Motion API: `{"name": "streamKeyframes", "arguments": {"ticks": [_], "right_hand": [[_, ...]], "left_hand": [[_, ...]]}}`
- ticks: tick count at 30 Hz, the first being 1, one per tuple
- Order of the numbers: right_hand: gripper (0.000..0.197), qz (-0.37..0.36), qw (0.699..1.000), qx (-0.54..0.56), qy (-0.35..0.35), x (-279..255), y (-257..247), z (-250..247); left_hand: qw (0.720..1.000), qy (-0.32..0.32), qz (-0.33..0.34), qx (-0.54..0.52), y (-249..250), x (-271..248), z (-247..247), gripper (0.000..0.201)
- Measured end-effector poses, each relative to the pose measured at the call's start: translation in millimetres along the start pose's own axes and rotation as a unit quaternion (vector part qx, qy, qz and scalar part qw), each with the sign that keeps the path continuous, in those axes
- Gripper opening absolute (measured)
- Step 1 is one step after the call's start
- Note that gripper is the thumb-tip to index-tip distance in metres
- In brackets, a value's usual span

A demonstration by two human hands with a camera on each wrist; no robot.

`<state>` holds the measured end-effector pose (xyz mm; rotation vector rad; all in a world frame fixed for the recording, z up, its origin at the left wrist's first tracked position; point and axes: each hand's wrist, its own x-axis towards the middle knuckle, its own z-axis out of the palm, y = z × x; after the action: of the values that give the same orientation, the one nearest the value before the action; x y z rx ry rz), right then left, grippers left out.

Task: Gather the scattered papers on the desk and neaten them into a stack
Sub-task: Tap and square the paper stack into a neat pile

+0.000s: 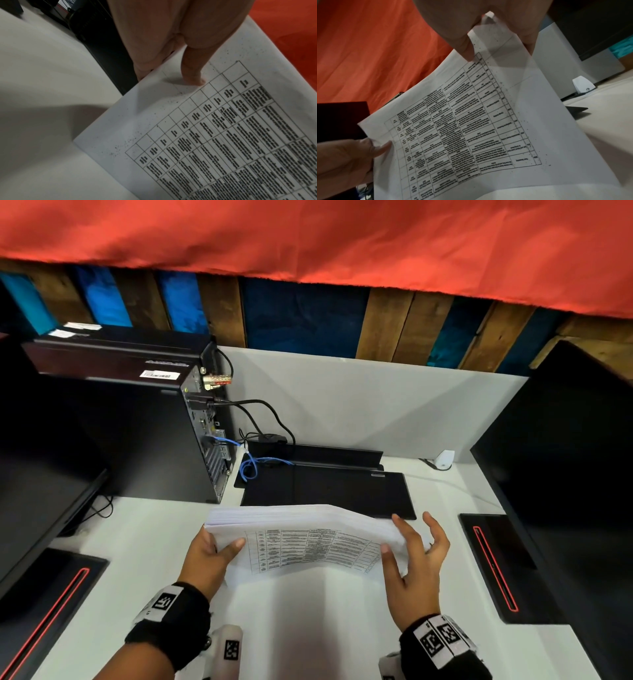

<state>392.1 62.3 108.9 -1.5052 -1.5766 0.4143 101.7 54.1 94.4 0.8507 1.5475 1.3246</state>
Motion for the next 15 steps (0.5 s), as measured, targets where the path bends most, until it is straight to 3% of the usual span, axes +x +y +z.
{"name": "streamKeyframes", "arguments": {"ticks": [4,6,10,12,14,15], "right_hand": [[0.051,0.025,0.999,0.032,-0.005,1,5,1],[0.063,0.041,0.997,0.066,-0.011,3,8,0],[0.093,0.197,0.946,0.255,-0.024,6,23,5],[0.069,0.245,0.935,0.255,-0.04,10,35,11],[0.036,0.259,0.936,0.233,-0.056,15,40,13],[0.029,0.256,0.936,0.234,-0.059,17,39,11]], "left_hand": [[1.0,0.009,-0.019,0.001,0,0,-1,0.012],[1.0,-0.01,-0.027,0.006,-1,2,-3,0.023],[0.998,0.008,-0.054,0.022,0,0,0,0.033],[0.997,-0.002,-0.07,0.018,1,-2,2,0.036],[0.996,0.002,-0.084,0.013,-3,1,0,0.041],[0.996,0.007,-0.087,0.012,-4,3,-2,0.042]]}}
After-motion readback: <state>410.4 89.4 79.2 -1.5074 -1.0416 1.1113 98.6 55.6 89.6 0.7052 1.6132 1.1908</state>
